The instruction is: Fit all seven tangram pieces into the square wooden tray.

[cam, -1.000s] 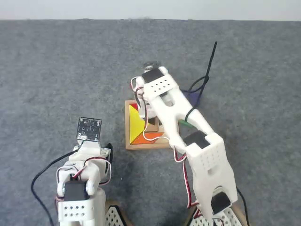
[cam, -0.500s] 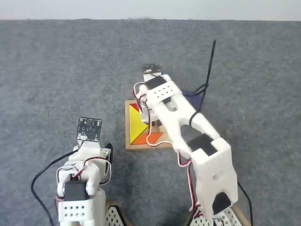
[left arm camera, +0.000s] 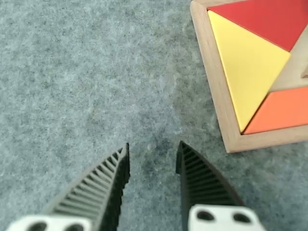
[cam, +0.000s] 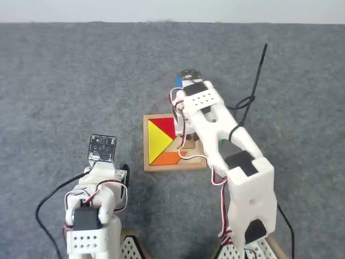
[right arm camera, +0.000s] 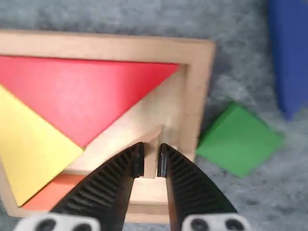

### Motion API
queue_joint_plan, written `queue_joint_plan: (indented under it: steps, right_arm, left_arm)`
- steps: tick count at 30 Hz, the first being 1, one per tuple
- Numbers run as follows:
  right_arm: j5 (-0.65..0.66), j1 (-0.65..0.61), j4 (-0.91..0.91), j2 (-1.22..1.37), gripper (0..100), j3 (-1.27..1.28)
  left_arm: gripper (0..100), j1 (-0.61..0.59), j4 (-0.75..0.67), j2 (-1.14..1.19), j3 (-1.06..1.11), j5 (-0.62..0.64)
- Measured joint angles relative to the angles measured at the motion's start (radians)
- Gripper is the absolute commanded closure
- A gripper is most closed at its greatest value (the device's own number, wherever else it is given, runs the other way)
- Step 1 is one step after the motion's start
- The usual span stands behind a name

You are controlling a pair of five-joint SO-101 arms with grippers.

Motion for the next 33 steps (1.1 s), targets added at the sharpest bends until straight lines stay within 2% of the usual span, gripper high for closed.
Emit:
queue_joint_plan:
  steps: [3,7,13,16,26,33]
  right_arm:
    - [0.000,0.002,0.000,-0.066,93.5,0.011]
    - [0.000,-0.061,-0.021,-0.219,92.4,0.094]
    - [-0.026,-0.091,-0.160,-0.384,75.2,0.388]
    - [-0.081,-0.091,-0.247,-0.393,73.5,0.506]
    - [-0.199,-0.091,-0.290,-0.397,73.4,0.509]
    - [-0.400,-0.091,-0.287,-0.330,73.6,0.384]
  left_arm:
    - [85,0.000,0.000,0.000,0.000,0.000]
    - [85,0.000,0.000,0.000,0.000,0.000]
    - [85,0.000,0.000,0.000,0.000,0.000]
    - [85,0.000,0.000,0.000,0.000,0.000]
    - [85,0.000,0.000,0.000,0.000,0.000]
    - [85,0.000,0.000,0.000,0.000,0.000]
